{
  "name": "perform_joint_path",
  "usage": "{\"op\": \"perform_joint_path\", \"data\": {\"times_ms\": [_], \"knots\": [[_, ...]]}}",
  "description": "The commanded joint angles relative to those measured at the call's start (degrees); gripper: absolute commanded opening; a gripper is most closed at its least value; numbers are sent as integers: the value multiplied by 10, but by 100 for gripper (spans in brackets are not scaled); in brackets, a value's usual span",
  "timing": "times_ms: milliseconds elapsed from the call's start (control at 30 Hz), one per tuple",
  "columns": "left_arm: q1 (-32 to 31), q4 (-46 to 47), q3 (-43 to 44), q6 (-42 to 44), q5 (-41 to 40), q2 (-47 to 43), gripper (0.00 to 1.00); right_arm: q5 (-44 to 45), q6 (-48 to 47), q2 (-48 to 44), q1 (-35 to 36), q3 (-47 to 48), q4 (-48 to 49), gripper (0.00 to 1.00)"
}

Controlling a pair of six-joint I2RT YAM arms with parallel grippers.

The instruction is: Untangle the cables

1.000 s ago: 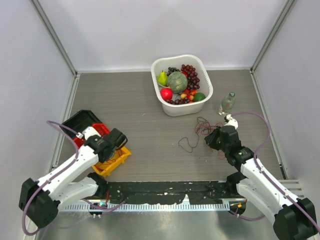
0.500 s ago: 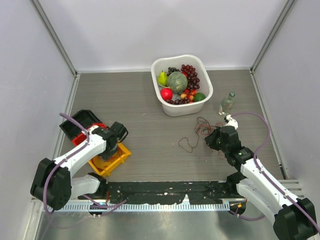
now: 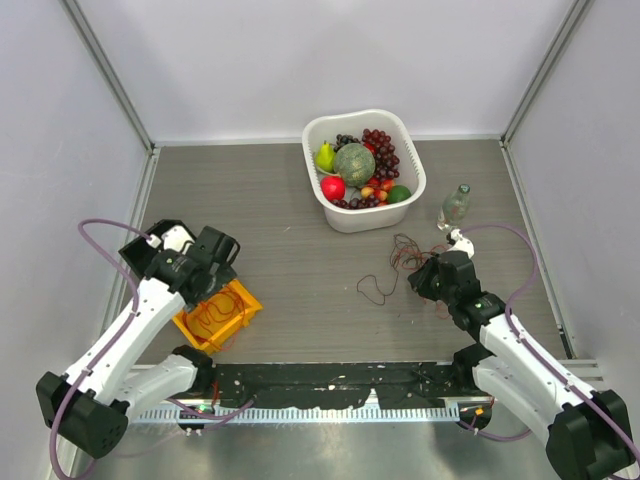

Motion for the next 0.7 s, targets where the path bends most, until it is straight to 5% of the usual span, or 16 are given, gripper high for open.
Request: {"op": "perform_joint_path", "data": {"times_ms": [0,100,233,400,667], "knots": [[2,-31,11,19,-14,-3,79,-1,-6,-7,-1,-1,24,20],[2,-12,-10,4,30,-5,73,-6,-4,-10,-1,-1,21,20],[2,28,-48,-10,82,-2,52,-5,-3,-15,-1,-3,22,20],[0,94,-72,40,101,7,64,-5,-3,-13,-1,-4,21,20],[-10,149,-82,74,129,54,65,-5,-3,-7,-1,-2,24,20]]}}
